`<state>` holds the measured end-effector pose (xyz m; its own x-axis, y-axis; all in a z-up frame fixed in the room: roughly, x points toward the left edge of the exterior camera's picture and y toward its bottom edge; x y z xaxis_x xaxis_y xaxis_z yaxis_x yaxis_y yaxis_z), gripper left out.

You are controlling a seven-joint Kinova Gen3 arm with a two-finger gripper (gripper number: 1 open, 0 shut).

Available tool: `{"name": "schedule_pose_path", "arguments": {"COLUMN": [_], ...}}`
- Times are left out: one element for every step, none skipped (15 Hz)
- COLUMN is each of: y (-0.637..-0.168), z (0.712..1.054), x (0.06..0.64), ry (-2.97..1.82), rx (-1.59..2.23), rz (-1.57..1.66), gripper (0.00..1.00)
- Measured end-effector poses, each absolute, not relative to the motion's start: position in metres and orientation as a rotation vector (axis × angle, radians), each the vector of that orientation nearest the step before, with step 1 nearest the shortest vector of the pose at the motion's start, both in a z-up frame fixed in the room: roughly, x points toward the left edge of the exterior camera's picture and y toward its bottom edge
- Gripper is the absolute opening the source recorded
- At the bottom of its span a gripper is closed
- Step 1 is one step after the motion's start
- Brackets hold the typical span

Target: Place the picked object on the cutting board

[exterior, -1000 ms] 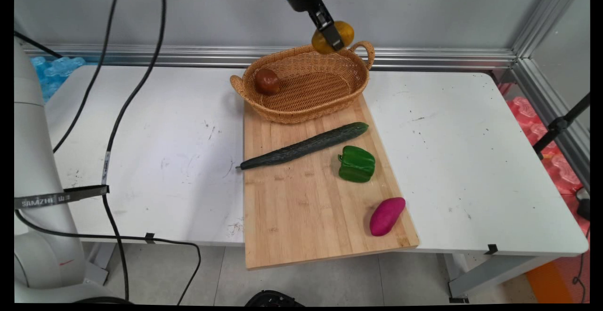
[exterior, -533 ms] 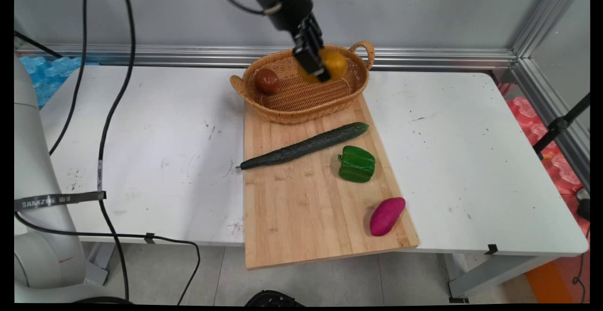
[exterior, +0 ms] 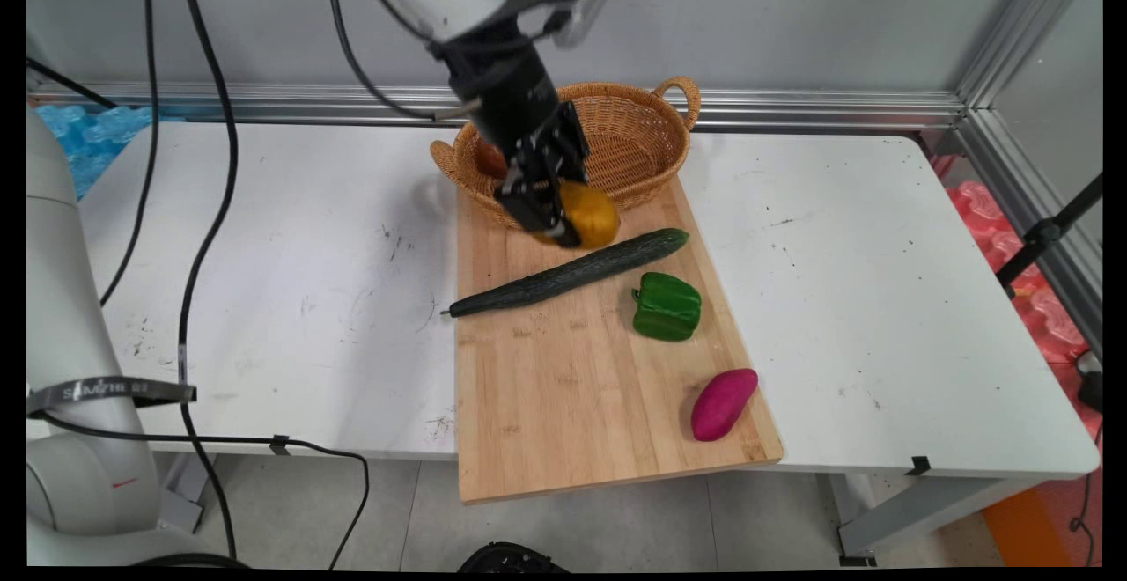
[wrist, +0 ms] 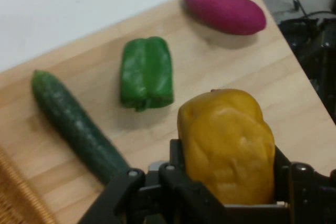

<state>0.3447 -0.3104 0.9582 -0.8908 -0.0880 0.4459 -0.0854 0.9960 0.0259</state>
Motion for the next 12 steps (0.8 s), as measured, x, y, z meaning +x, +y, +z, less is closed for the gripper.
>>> {"name": "schedule_pose_path", "arguments": {"y": [-0.306,-0.302,-0.299,-0.297,-0.294,-0.291,-0.289,-0.287,-0.285,-0.283,-0.283,-0.282], "z": [0.95,0.94,0.931,0.925,0.916,0.905,0.894,0.885,0.874,0.863,0.854,0.849], "x": [0.341,0.337,0.333,0.331,0.327,0.323,0.319,0.316,0.313,0.31,0.308,0.307], "ry": [-2.68,-2.685,-2.689,-2.692,-2.697,-2.702,-2.709,-2.715,-2.723,-2.73,-2.736,-2.739], "rx": [0.093,0.067,0.045,0.03,0.009,-0.012,-0.031,-0.046,-0.063,-0.078,-0.09,-0.099], "rz": [-0.016,-0.023,-0.029,-0.032,-0.035,-0.041,-0.045,-0.049,-0.052,-0.056,-0.058,-0.06], "gripper": [0.0,0.0,0.0,0.0,0.0,0.0,0.0,0.0,0.0,0.0,0.0,0.0]}}
